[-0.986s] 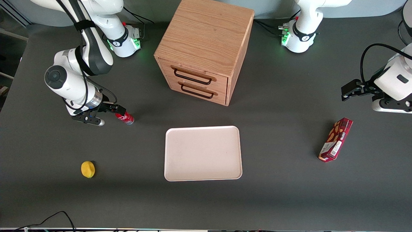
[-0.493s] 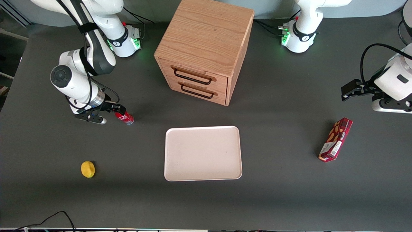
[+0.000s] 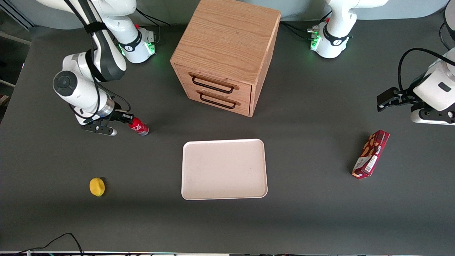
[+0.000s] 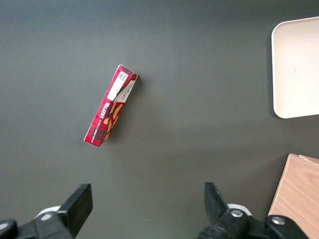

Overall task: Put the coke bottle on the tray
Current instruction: 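Close the right gripper around the bottle and lift it, then carry the held bottle over the cream tray's rim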

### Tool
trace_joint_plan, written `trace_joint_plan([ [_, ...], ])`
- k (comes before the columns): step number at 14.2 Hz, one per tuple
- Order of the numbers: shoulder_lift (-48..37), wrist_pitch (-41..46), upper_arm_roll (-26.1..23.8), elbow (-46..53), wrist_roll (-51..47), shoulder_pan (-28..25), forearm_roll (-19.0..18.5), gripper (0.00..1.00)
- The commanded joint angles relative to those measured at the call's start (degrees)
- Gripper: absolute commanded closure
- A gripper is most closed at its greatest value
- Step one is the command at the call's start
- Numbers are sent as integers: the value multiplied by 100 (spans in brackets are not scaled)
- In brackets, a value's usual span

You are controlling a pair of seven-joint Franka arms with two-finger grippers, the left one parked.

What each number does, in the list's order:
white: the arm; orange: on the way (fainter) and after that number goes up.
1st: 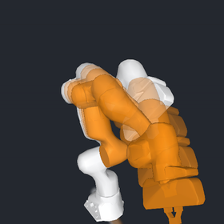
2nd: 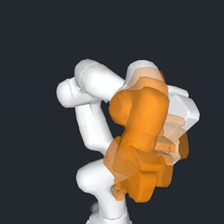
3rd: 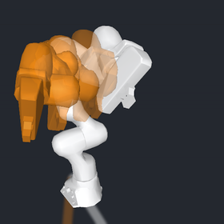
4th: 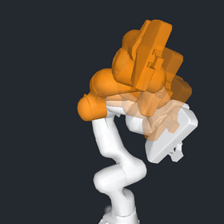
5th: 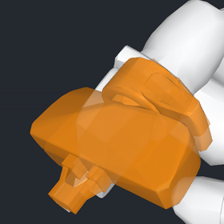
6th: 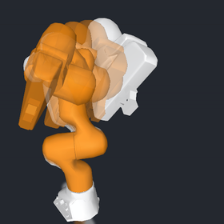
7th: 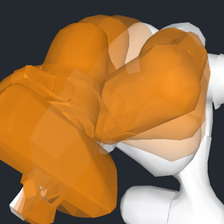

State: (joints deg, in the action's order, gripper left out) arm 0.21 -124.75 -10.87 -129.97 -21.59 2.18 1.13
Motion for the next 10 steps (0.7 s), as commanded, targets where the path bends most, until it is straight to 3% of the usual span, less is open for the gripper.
trace_joint_plan([
  [1, -135, 1492, 68, 1241, 321, 28, -60, 100],
  [5, 390, 3163, 217, 3516, 358, -34, -51, 100],
  [7, 1153, 3954, 156, 5008, 140, -95, 19, 100],
  [10, 2629, 4670, -106, 7268, -1115, -385, 19, 100],
])
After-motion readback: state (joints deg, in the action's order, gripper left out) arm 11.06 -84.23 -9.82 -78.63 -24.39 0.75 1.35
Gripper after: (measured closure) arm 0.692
